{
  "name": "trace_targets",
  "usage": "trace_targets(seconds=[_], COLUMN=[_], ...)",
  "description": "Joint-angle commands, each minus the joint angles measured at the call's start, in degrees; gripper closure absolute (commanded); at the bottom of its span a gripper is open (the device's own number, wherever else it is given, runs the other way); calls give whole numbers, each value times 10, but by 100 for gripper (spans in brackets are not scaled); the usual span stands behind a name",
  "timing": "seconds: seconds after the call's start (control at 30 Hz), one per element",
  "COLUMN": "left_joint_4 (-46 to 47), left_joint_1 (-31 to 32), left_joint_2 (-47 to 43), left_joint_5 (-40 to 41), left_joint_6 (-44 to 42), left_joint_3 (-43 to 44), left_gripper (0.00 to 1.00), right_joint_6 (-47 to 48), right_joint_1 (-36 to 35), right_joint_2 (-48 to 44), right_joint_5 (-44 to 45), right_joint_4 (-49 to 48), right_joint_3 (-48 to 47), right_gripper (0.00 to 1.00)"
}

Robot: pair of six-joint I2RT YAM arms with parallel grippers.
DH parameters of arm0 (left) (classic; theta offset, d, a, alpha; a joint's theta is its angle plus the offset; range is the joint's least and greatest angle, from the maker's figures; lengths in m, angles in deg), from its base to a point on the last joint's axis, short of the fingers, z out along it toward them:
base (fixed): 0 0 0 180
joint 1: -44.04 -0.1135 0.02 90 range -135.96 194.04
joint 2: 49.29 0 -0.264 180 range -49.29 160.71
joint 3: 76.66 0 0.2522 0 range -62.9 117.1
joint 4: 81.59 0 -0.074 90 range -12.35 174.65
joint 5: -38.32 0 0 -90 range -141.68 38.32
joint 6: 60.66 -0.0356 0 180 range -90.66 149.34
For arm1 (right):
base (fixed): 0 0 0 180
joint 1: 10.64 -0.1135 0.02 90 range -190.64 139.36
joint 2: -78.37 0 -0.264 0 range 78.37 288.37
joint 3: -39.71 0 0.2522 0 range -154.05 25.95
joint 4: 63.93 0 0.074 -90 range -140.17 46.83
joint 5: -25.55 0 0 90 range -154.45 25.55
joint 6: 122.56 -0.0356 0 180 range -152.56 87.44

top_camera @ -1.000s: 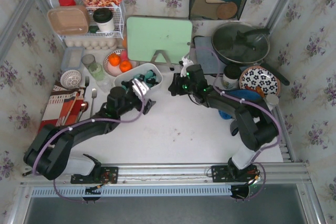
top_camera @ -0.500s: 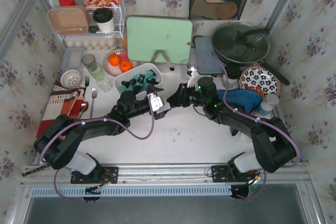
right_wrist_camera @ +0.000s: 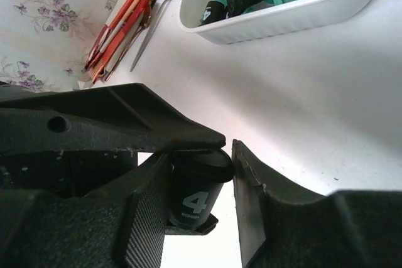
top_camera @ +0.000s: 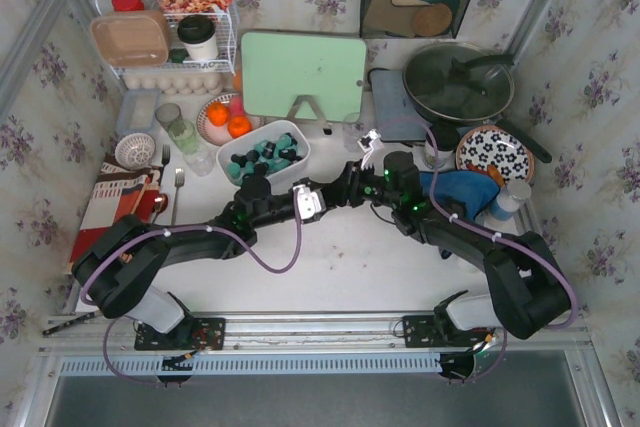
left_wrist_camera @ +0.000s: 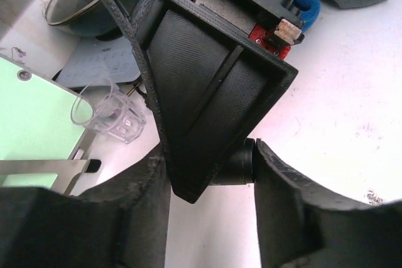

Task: Mix the coffee capsules in the storage basket

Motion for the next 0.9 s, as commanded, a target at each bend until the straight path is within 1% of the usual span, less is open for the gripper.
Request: trace_targets(seconds=[0.0, 0.07, 0.17, 0.27, 0.37, 0.5, 0.57, 0.63, 0.7, 0.73, 0.87], left_joint_4=[28, 26, 26, 22, -8, -51, -106, -213, -320, -350, -391], left_joint_1=[3, 4, 5, 3, -14, -69, -104, -139, -179, -196, -235], left_joint_2=[1, 0, -3, -9, -24, -50, -63, -63, -40, -29, 17], left_joint_5=[10, 13, 29, 61, 92, 143, 187, 237, 285, 291, 322], left_joint_6=[-3, -3, -3, -6, 3, 68, 97, 122, 158, 172, 188], left_joint_3=[2, 1, -5, -15, -23, -28, -17, 26, 83, 103, 159], left_gripper=[61, 66, 69, 70, 69, 70, 70, 72, 72, 71, 70], right_joint_6=[-4, -2, 8, 34, 59, 86, 99, 105, 109, 109, 111], right_joint_1=[-1, -1, -1, -1, 0, 1, 1, 1, 1, 0, 1], right_joint_2=[-8, -11, -19, -35, -57, -82, -92, -97, -101, -102, -99], right_joint_5=[-3, 1, 20, 65, 116, 187, 221, 249, 261, 263, 264], right_joint_4=[-18, -14, 6, 56, 104, 156, 175, 187, 192, 191, 190], right_joint_3=[6, 7, 3, -9, -22, -38, -45, -47, -45, -44, -38], right_gripper=[53, 48, 37, 27, 23, 21, 21, 21, 21, 21, 21])
